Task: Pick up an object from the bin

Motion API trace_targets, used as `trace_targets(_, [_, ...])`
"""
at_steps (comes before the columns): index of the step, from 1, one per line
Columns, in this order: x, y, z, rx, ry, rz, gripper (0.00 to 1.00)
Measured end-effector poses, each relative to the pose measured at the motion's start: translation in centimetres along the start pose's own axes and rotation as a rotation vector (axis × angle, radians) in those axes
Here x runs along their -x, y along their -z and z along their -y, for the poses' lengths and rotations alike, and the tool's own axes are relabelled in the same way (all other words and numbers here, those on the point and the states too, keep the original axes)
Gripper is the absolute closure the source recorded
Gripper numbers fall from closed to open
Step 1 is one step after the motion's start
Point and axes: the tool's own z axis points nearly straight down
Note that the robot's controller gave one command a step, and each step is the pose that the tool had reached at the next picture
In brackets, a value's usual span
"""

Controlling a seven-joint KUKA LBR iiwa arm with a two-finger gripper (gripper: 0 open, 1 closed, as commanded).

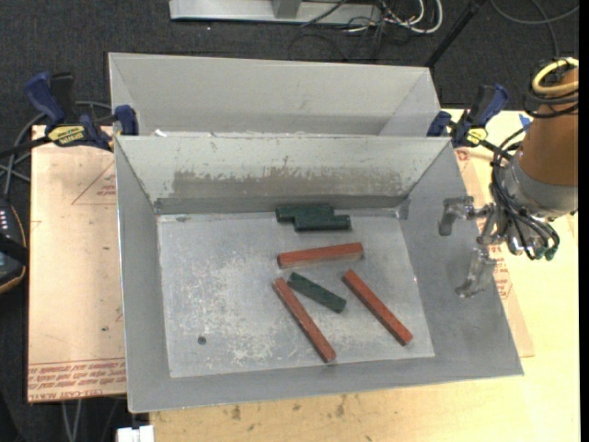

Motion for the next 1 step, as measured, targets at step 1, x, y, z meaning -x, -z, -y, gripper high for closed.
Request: trace_targets(1, [2.57,-12.87,-4.98,0.002,0.052,0.000,0.00])
